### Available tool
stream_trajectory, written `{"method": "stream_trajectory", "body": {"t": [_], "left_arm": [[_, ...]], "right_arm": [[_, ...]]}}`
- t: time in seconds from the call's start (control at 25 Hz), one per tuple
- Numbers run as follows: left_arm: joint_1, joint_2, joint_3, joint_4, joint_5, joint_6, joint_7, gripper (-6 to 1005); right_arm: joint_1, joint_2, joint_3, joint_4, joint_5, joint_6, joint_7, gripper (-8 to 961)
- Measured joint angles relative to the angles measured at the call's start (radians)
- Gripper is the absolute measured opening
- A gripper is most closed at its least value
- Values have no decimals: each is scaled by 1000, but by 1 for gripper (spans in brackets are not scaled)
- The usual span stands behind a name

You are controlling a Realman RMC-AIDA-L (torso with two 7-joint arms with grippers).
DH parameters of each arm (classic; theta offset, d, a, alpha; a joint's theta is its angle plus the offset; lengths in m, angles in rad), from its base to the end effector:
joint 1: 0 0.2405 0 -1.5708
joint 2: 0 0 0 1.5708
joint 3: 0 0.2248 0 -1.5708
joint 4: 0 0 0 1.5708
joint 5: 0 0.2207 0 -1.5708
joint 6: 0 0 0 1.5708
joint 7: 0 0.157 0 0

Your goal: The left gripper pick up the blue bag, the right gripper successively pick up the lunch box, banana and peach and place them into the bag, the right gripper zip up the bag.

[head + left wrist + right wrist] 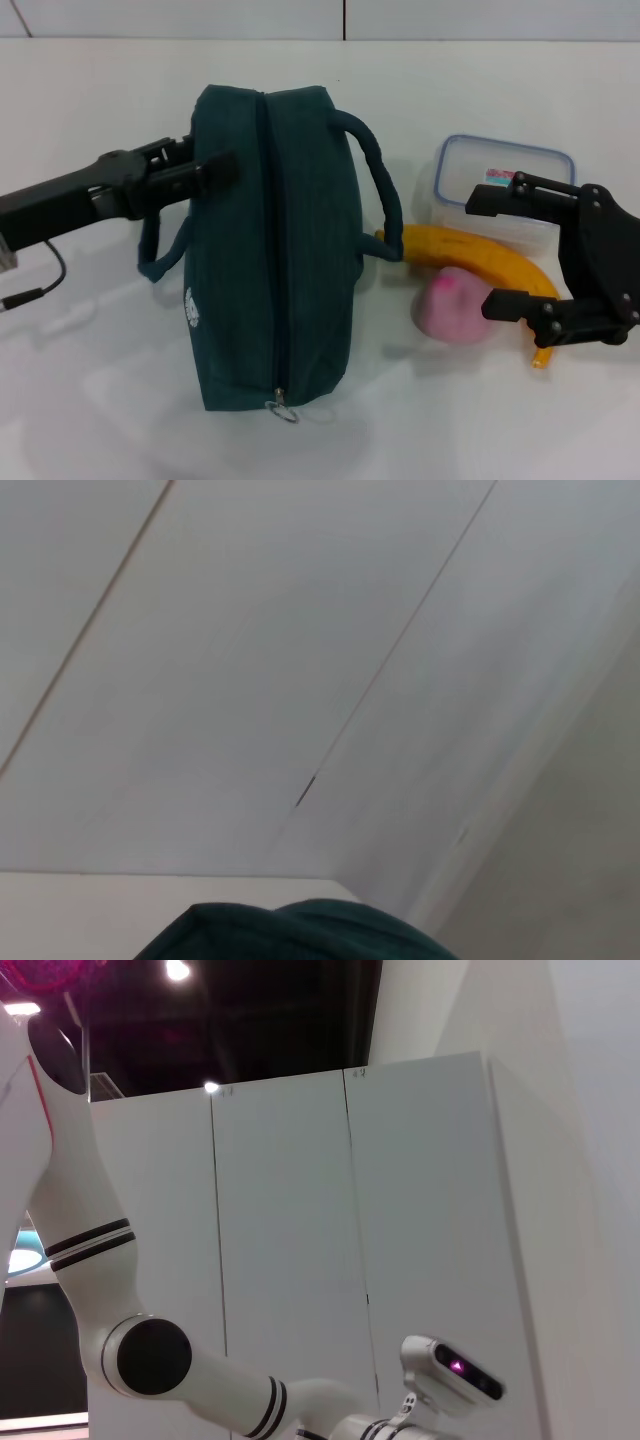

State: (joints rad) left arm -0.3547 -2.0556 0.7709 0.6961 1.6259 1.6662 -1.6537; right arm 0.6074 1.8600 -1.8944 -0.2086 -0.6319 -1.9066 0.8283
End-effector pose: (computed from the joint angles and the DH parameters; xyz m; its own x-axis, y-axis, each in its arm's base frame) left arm -0.2446 0.3031 0.0429 0.4531 0.4866 0.7470 0.6691 -0.7393 0.0758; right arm 0.1904 0.2739 0.0104 0.5762 -0.0166 -0.8172 -0.0077 -0.9999 0.0149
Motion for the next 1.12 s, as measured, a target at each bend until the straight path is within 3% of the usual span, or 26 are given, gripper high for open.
{"method": "stream_trajectory", "body": {"t": [0.28,0.56,0.8,0.96,1.12], "left_arm": [[-53,-6,0,-17,42,-76,-72,814],[-63,-8,-5,-54,32,-115,46,811],[-64,-8,-6,-58,31,-115,116,596],[-64,-8,-7,-60,30,-115,135,355],[-65,-9,-7,-60,15,-112,150,218]], "right_arm": [[-15,9,0,10,5,17,0,841],[-54,14,35,12,5,59,-4,841],[-98,22,101,16,4,118,-2,841],[-120,24,108,23,10,166,4,841],[-135,27,123,25,10,263,49,841]]}}
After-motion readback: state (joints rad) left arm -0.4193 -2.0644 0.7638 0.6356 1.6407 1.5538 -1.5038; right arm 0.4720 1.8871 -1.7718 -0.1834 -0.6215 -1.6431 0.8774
